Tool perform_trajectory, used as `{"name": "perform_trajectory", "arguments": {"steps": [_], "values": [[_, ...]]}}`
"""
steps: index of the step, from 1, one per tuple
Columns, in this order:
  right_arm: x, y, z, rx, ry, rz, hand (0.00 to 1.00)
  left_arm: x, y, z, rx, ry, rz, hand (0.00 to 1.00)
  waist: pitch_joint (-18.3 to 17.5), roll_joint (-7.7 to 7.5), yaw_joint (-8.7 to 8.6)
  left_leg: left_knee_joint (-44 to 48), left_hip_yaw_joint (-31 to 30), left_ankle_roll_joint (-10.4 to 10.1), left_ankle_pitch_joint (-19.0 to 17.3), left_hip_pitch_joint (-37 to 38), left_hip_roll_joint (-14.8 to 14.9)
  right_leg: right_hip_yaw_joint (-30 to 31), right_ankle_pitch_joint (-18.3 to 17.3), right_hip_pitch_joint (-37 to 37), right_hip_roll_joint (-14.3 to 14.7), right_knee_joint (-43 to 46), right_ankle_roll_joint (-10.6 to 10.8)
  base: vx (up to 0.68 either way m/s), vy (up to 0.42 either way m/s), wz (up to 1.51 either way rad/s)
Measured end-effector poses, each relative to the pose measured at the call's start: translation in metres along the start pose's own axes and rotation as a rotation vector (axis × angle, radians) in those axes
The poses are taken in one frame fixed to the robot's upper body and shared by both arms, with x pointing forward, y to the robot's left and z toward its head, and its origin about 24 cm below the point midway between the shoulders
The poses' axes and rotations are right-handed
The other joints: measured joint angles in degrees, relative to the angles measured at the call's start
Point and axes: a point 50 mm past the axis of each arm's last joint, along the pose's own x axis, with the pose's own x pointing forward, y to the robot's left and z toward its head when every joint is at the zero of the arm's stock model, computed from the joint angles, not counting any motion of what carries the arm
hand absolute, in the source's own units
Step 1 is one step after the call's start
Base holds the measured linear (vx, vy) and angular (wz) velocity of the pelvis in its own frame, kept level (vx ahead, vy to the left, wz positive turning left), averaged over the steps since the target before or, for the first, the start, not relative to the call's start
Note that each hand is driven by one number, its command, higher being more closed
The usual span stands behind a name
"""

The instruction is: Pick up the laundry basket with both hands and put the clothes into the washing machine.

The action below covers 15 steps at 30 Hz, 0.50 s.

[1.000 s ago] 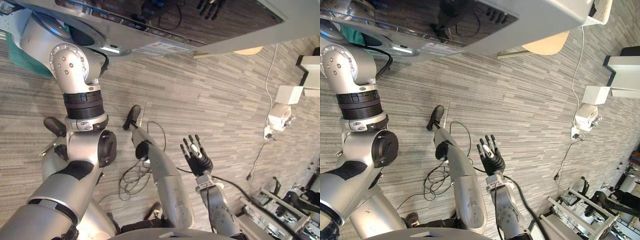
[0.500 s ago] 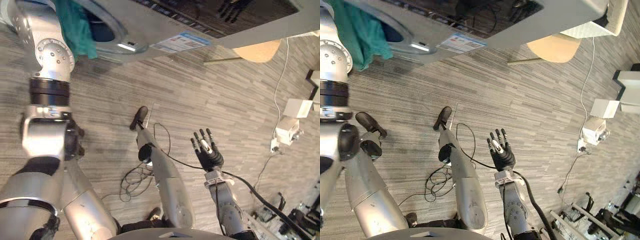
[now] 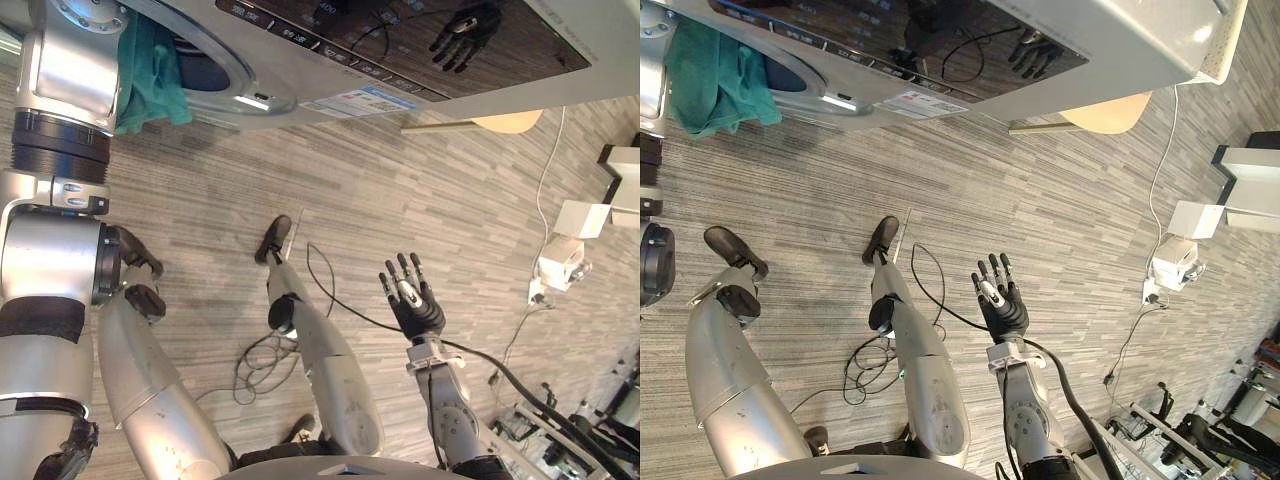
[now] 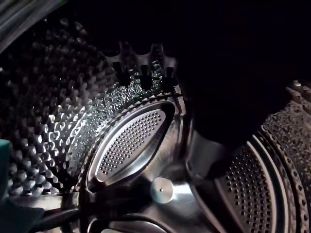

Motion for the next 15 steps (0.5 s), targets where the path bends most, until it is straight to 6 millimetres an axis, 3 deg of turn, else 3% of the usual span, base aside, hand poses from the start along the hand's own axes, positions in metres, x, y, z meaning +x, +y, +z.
{"name": "perform_trajectory", "arguments": {"steps": [8, 15], "values": [[0.0, -0.001, 0.0, 0.007, -0.001, -0.004, 0.0, -0.001, -0.003, -0.001, 0.106, -0.034, -0.031, 0.0, 0.0, 0.0, 0.17, 0.3, 0.0, 0.0, -0.3, 0.3, 0.0, 0.1, 0.1, 0.9, 0.2, -1.0, 0.1, 0.04, 0.009, 0.01], [0.0, 0.001, -0.002, 0.009, 0.007, 0.024, 0.0, -0.007, -0.005, -0.011, 0.36, -0.121, -0.108, 0.0, 0.0, 0.01, 0.54, -0.4, 0.3, 0.0, -0.3, 1.8, -0.1, 0.1, 0.1, 1.7, 0.0, -0.5, 0.2, 0.05, 0.012, 0.0]]}}
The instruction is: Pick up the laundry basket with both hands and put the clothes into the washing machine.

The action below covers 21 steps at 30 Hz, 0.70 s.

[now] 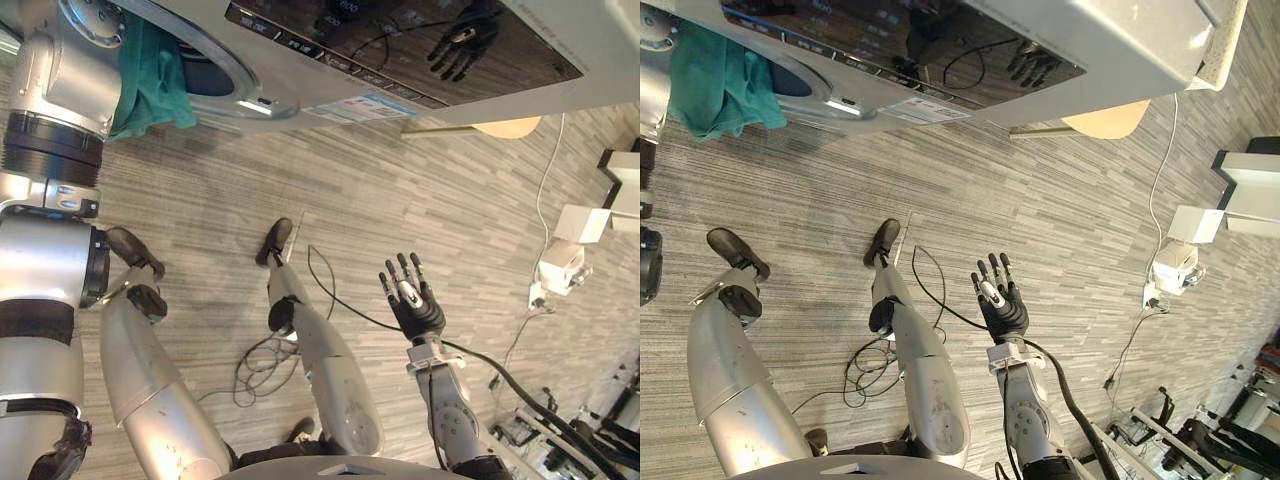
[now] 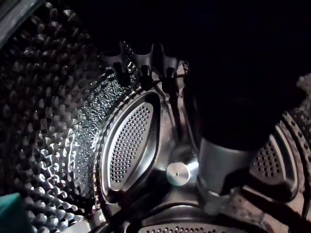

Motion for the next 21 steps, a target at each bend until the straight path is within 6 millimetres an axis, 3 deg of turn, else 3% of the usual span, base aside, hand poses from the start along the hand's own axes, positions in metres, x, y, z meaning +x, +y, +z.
{"name": "perform_trajectory", "arguments": {"steps": [4, 8, 10, 11, 13, 16, 21], "values": [[-0.001, 0.002, -0.008, 0.009, 0.031, 0.013, 0.0, -0.023, -0.011, -0.015, 0.017, 0.02, -0.035, 0.0, 0.0, 0.01, 0.05, -1.5, 1.4, 0.0, 0.0, 2.9, -0.4, 0.8, -0.2, 0.3, -0.8, 1.9, 0.2, 0.06, 0.029, -0.04], [-0.002, -0.002, -0.014, 0.016, 0.043, -0.014, 0.0, -0.058, -0.028, -0.028, -0.024, 0.06, -0.055, 0.0, 0.1, 0.17, 0.51, -1.9, 1.6, -0.4, 0.3, 5.5, -0.7, 0.9, -3.2, 0.6, -2.1, 6.7, 0.3, 0.06, 0.03, 0.05], [-0.003, -0.004, -0.016, 0.009, 0.037, -0.024, 0.0, -0.091, -0.04, -0.032, -0.031, 0.068, -0.081, 0.0, 0.2, 0.25, 0.95, -2.4, 1.7, -0.6, 0.4, 6.9, -1.4, 0.7, -6.6, 0.7, -3.4, 9.7, 0.5, 0.07, 0.016, 0.17], [-0.004, -0.005, -0.017, 0.008, 0.04, -0.032, 0.0, -0.1, -0.043, -0.033, -0.035, 0.069, -0.089, 0.0, 0.2, 0.28, 1.25, -2.7, 1.7, -0.7, 0.5, 7.0, -1.5, 0.6, -7.2, 0.7, -3.6, 10.1, 0.5, 0.06, -0.007, 0.15], [-0.007, -0.011, -0.023, 0.013, 0.057, -0.063, 0.0, -0.136, -0.052, -0.038, -0.037, 0.09, -0.126, 0.0, 0.5, 0.66, 2.35, -4.6, 1.6, -1.4, 1.5, 8.3, -2.6, -0.1, -8.6, 0.8, -4.5, 12.0, 0.4, 0.05, -0.014, 0.22], [-0.01, -0.018, -0.029, -0.02, 0.087, -0.096, 0.0, -0.176, -0.052, -0.049, -0.031, 0.157, -0.147, 0.0, 0.9, 1.23, 3.83, -7.5, 1.2, -1.9, 3.3, 10.6, -4.3, -0.7, -10.8, 1.3, -6.0, 14.8, 0.2, 0.05, -0.015, 0.3], [-0.014, -0.026, -0.037, -0.068, 0.128, -0.138, 0.0, -0.225, -0.045, -0.071, 0.015, 0.297, -0.156, 0.0, 1.6, 2.27, 6.17, -12.1, 0.3, -2.3, 6.5, 13.6, -6.8, -2.2, -13.9, 2.3, -8.0, 18.9, -0.1, 0.05, -0.033, 0.31]]}}
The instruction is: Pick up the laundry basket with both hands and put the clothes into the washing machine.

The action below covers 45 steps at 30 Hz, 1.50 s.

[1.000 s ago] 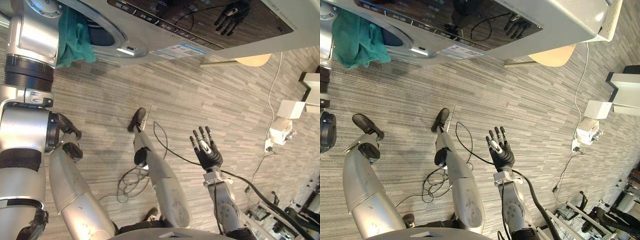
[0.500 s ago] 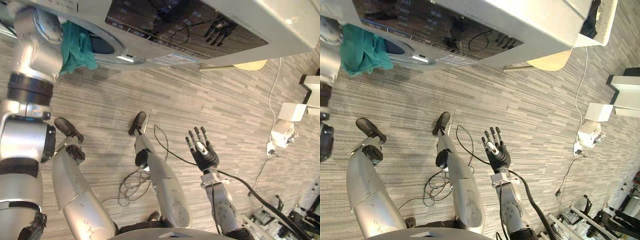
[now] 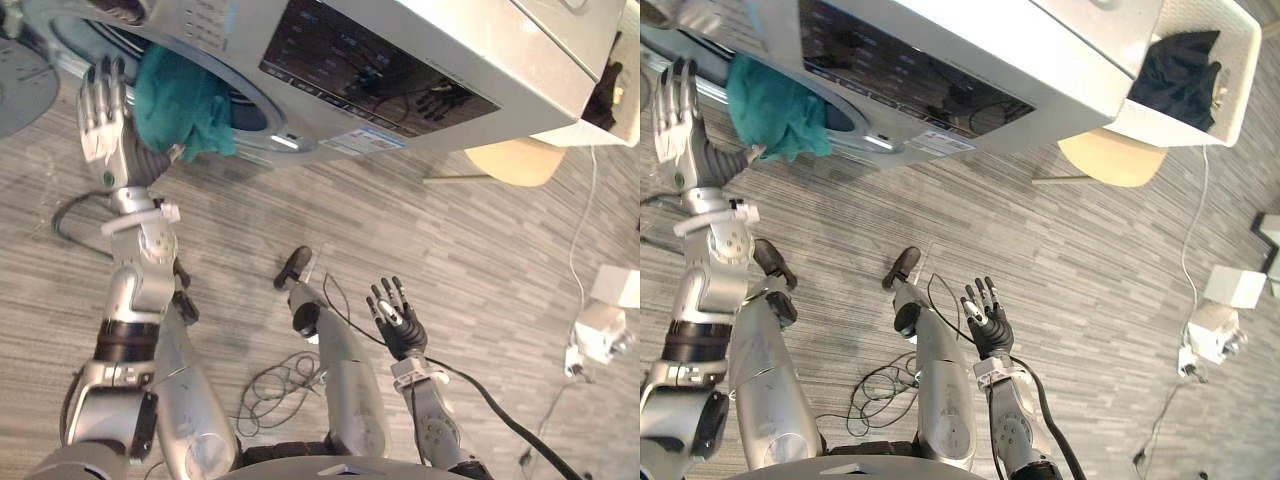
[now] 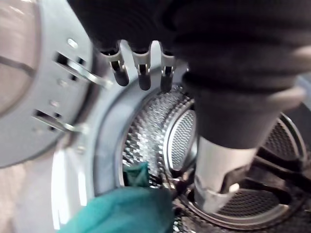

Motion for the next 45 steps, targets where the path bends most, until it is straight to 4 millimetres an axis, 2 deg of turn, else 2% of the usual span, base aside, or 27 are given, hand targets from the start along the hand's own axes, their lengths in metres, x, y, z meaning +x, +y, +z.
{"name": "perform_trajectory", "arguments": {"steps": [2, 6, 12, 16, 18, 19, 21, 22, 24, 27, 28, 32, 35, 37, 43, 45], "values": [[-0.001, -0.003, -0.006, -0.006, 0.019, -0.025, 0.0, -0.02, -0.002, -0.02, 0.018, 0.096, -0.023, 0.0, 0.4, 0.55, 0.25, -0.5, -0.6, -0.1, 0.4, 0.2, -0.4, -0.7, -0.8, 0.2, -0.4, 1.1, -0.1, 0.03, -0.04, 0.18], [-0.001, -0.004, -0.013, 0.003, 0.041, -0.054, 0.0, -0.047, -0.012, -0.039, 0.031, 0.215, -0.09, 0.0, 0.7, 0.97, 1.11, -0.9, -1.2, -0.1, 0.8, -0.5, -0.4, -1.2, -1.9, -0.3, -0.5, 1.5, -0.5, 0.01, -0.021, 0.07], [0.001, 0.003, -0.016, 0.009, 0.058, -0.021, 0.0, -0.054, -0.035, -0.056, 0.059, 0.302, -0.203, 0.0, 0.8, 1.17, 0.72, -2.5, -2.7, 0.0, 2.4, -3.2, -0.8, -3.2, -1.6, -1.6, -0.3, 0.6, -0.5, 0.03, -0.043, 0.11], [0.005, 0.013, -0.014, 0.018, 0.044, 0.022, 0.0, -0.026, -0.054, -0.045, 0.005, 0.319, -0.236, 0.0, 0.8, 1.12, -0.04, -3.8, -3.0, 0.2, 3.6, -5.8, -0.9, -4.4, -0.8, -3.7, -0.1, 0.3, -0.4, 0.05, -0.031, 0.08], [0.006, 0.019, -0.013, 0.031, 0.041, 0.047, 0.0, 0.001, -0.059, -0.027, -0.036, 0.266, -0.228, 0.0, 0.8, 1.09, -1.06, -4.2, -3.4, 0.2, 4.1, -7.0, -1.1, -4.7, -0.6, -4.6, -0.1, 0.3, -0.5, 0.05, -0.02, 0.06], [0.006, 0.02, -0.013, 0.04, 0.038, 0.05, 0.0, 0.009, -0.058, -0.021, -0.049, 0.245, -0.22, 0.0, 0.7, 1.08, -1.29, -4.1, -3.4, 0.3, 4.2, -7.3, -1.1, -4.7, -0.5, -4.9, -0.1, 0.3, -0.5, 0.03, -0.01, -0.01], [0.007, 0.026, -0.008, 0.048, 0.014, 0.074, 0.0, 0.041, -0.054, 0.001, -0.088, 0.18, -0.184, 0.0, 0.7, 1.07, -2.6, -4.1, -3.5, 0.4, 4.3, -8.0, -1.1, -4.8, -0.3, -5.4, -0.1, 0.1, -0.5, 0.04, -0.01, -0.02], [0.007, 0.027, -0.007, 0.05, 0.007, 0.078, 0.0, 0.048, -0.053, 0.006, -0.098, 0.168, -0.176, 0.0, 0.7, 1.06, -2.97, -4.1, -3.5, 0.4, 4.3, -8.0, -1.0, -4.8, -0.2, -5.4, 0.0, 0.0, -0.5, 0.05, -0.016, -0.04], [0.008, 0.032, -0.001, 0.061, -0.029, 0.099, 0.0, 0.072, -0.042, 0.027, -0.149, 0.099, -0.131, 0.0, 0.7, 0.96, -3.89, -4.2, -3.2, 0.3, 4.3, -8.6, -0.6, -4.6, 0.2, -6.0, 0.6, -1.0, -0.5, 0.03, -0.025, -0.13], [0.011, 0.042, 0.008, 0.08, -0.07, 0.141, 0.0, 0.092, -0.031, 0.049, -0.2, 0.022, -0.097, 0.0, 0.7, 0.93, -4.48, -4.4, -2.5, 0.3, 4.4, -10.7, -0.1, -4.2, 1.1, -8.4, 1.2, -2.0, -0.5, 0.02, -0.038, -0.18], [0.014, 0.044, 0.01, 0.082, -0.077, 0.149, 0.0, 0.094, -0.031, 0.049, -0.21, 0.017, -0.105, 0.0, 0.7, 0.93, -5.15, -4.3, -2.5, 0.3, 4.5, -11.5, 0.0, -4.2, 1.1, -9.1, 1.3, -2.0, -0.5, 0.04, -0.032, -0.1], [0.015, 0.047, 0.014, 0.083, -0.099, 0.162, 0.0, 0.093, -0.041, 0.04, -0.25, 0.088, -0.172, 0.0, 0.7, 0.93, -5.54, -4.1, -1.8, 0.3, 4.5, -12.0, 0.5, -3.6, 1.5, -10.3, 1.6, -2.1, -0.4, 0.06, -0.027, -0.12], [0.018, 0.055, 0.021, 0.087, -0.128, 0.187, 0.0, 0.102, -0.041, 0.034, -0.348, 0.179, -0.194, 0.0, 0.6, 0.91, -5.97, -3.9, -0.9, 0.2, 4.4, -13.1, 1.2, -2.8, 1.9, -11.9, 2.3, -2.5, -0.3, 0.06, -0.038, -0.22], [0.019, 0.06, 0.025, 0.099, -0.143, 0.201, 0.0, 0.113, -0.033, 0.03, -0.444, 0.241, -0.167, 0.0, 0.6, 0.91, -6.39, -3.0, -0.9, -0.1, 4.1, -14.2, 2.4, -2.6, 2.7, -12.5, 3.5, -3.7, -0.3, 0.06, -0.037, -0.26], [0.024, 0.067, 0.034, 0.107, -0.161, 0.225, 0.0, 0.123, -0.021, 0.023, -0.566, 0.309, -0.111, 0.0, 0.6, 0.85, -6.22, -2.3, -0.1, -0.3, 3.8, -15.0, 3.8, -1.5, 3.8, -13.3, 5.1, -5.8, 0.5, 0.05, -0.021, -0.18], [0.024, 0.069, 0.042, 0.107, -0.194, 0.232, 0.0, 0.129, -0.014, 0.02, -0.616, 0.327, -0.077, 0.0, 0.6, 0.84, -6.47, -2.3, 0.3, -0.3, 3.8, -15.5, 3.9, -1.2, 4.4, -13.6, 5.6, -7.4, 0.6, 0.05, -0.005, -0.12]]}}
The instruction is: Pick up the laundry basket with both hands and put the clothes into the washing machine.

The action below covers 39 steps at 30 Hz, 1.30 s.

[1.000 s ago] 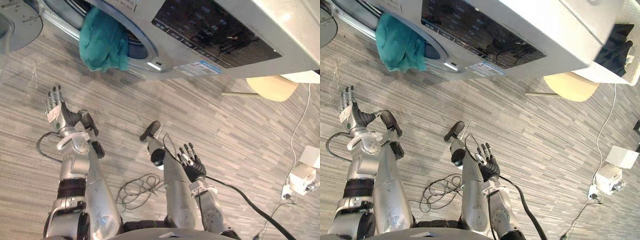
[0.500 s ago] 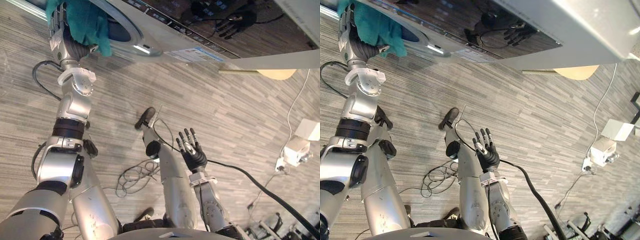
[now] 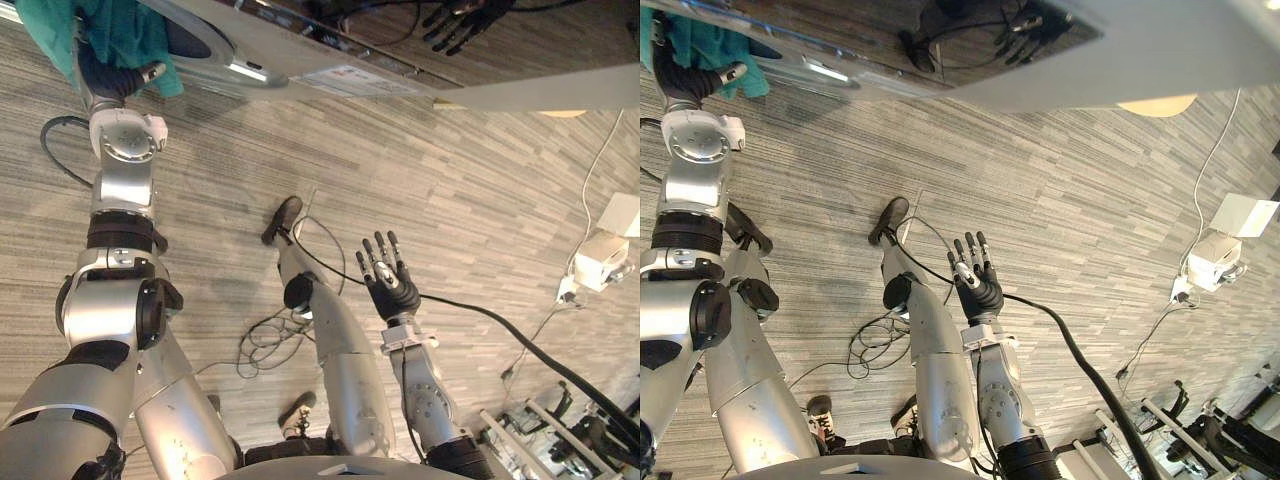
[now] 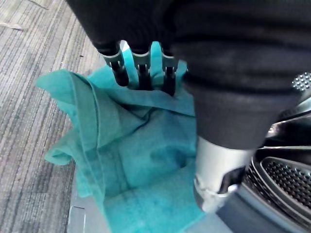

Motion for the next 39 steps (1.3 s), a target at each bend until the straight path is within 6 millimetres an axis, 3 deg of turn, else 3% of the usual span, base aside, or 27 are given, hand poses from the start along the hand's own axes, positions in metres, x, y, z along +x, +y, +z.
{"name": "perform_trajectory", "arguments": {"steps": [6, 7, 15, 23, 28, 31, 37, 38, 39], "values": [[0.006, 0.01, 0.024, -0.041, -0.073, 0.066, 0.0, 0.017, 0.025, 0.02, -0.118, -0.021, 0.081, 0.0, -0.1, -0.1, -0.4, 0.1, 0.3, 0.1, 0.4, -2.7, 0.0, 0.0, 2.3, -1.6, 0.6, -2.9, 0.4, 0.05, 0.001, -0.05], [0.008, 0.012, 0.026, -0.041, -0.081, 0.073, 0.0, 0.02, 0.031, 0.024, -0.113, -0.026, 0.093, 1.0, -0.1, -0.13, -0.64, 0.3, 0.2, 0.2, 0.4, -3.2, 0.0, -0.2, 3.1, -1.6, 0.8, -3.7, 0.5, 0.05, 0.001, -0.01], [0.007, 0.011, 0.028, -0.05, -0.083, 0.075, 0.0, 0.029, 0.039, 0.038, -0.023, -0.059, 0.099, 1.0, -0.2, -0.33, -1.28, 2.6, 0.2, 1.1, -0.9, -4.2, 0.5, 0.2, 4.8, -1.5, 1.0, -4.6, 0.4, 0.06, 0.007, -0.04], [0.007, 0.008, 0.031, -0.056, -0.106, 0.063, 0.0, 0.022, 0.013, 0.079, -0.044, -0.214, 0.003, 1.0, -0.2, -0.34, -2.31, 4.5, 0.1, 1.3, -2.1, -4.7, 1.1, 0.8, 4.8, -1.3, 1.1, -4.7, 0.4, 0.05, -0.001, -0.04], [0.006, 0.003, 0.028, -0.059, -0.094, 0.04, 0.0, 0.006, -0.012, 0.101, -0.298, -0.262, -0.102, 1.0, -0.2, -0.33, -2.35, 4.5, 0.2, 1.3, -2.1, -4.1, 1.1, 1.1, 4.8, -1.0, 1.1, -4.6, 0.4, 0.05, -0.005, -0.01], [0.006, -0.002, 0.026, -0.062, -0.084, 0.019, 0.0, 0.0, -0.023, 0.101, -0.46, -0.216, -0.145, 1.0, -0.2, -0.33, -2.31, 4.2, 0.2, 1.2, -2.1, -3.1, 1.0, 1.3, 4.8, -0.1, 1.1, -4.6, 0.4, 0.06, -0.007, 0.02], [0.005, -0.009, 0.023, -0.067, -0.062, -0.037, 0.0, -0.008, -0.017, 0.11, -0.816, -0.196, -0.186, 1.0, -0.2, -0.32, -1.91, 4.4, 0.3, 1.2, -2.1, -1.8, 0.8, 1.4, 5.1, 1.0, 0.9, -4.4, 0.1, 0.06, 0.0, 0.03], [0.004, -0.01, 0.022, -0.071, -0.055, -0.042, 0.0, -0.008, -0.015, 0.11, -0.876, -0.189, -0.181, 0.0, -0.2, -0.31, -1.97, 4.4, 0.2, 1.2, -2.1, -1.5, 0.8, 1.4, 5.1, 1.4, 0.9, -4.4, 0.0, 0.06, 0.008, 0.04], [0.004, -0.013, 0.021, -0.077, -0.048, -0.05, 0.0, -0.009, -0.014, 0.109, -0.928, -0.177, -0.176, 0.0, -0.2, -0.31, -1.93, 4.4, 0.2, 1.2, -2.2, -1.0, 0.7, 1.4, 5.1, 1.8, 0.8, -4.4, 0.0, 0.06, 0.009, 0.07]]}}
